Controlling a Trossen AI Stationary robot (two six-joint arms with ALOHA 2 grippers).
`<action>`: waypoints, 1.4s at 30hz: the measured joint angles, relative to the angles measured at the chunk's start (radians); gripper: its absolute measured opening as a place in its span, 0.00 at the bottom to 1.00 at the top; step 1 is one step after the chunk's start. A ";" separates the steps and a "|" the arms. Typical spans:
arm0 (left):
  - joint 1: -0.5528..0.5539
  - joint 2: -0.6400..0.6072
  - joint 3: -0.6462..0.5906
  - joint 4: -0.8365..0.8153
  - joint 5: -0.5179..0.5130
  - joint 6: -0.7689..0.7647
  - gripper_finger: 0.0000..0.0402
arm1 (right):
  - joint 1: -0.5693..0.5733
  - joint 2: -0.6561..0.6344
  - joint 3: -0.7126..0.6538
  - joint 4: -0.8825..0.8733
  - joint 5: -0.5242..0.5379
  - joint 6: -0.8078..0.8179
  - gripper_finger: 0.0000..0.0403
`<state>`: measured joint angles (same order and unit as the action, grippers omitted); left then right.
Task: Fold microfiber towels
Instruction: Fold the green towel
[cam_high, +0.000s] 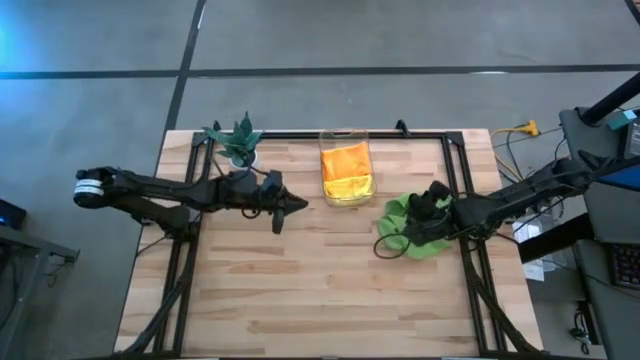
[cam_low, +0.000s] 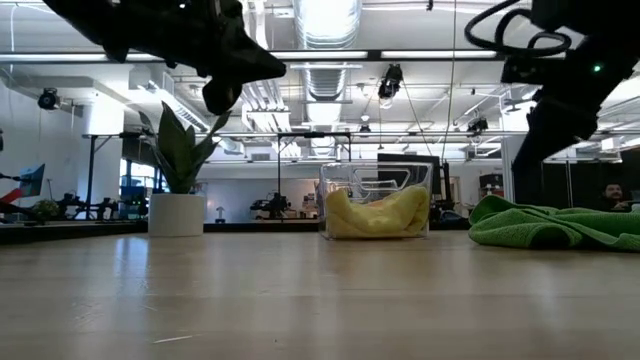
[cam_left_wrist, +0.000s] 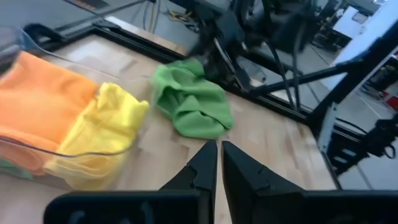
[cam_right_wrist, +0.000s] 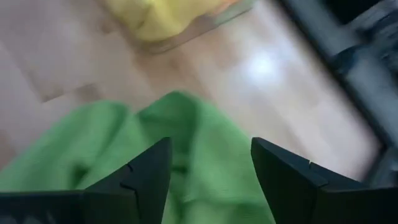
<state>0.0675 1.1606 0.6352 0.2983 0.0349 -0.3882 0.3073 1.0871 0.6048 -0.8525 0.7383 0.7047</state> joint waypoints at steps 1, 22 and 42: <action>0.007 0.000 0.000 0.001 0.000 0.003 0.02 | 0.000 0.026 0.000 0.020 -0.035 0.008 0.53; 0.051 0.002 -0.002 -0.003 0.016 0.012 0.02 | -0.086 0.281 -0.047 0.022 -0.136 0.370 0.38; 0.078 0.016 -0.001 -0.008 0.035 0.064 0.02 | -0.124 -0.218 0.321 -0.268 -0.189 0.186 0.02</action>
<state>0.1460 1.1765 0.6338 0.2904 0.0696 -0.3244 0.1829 0.8692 0.9262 -1.1202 0.5488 0.8907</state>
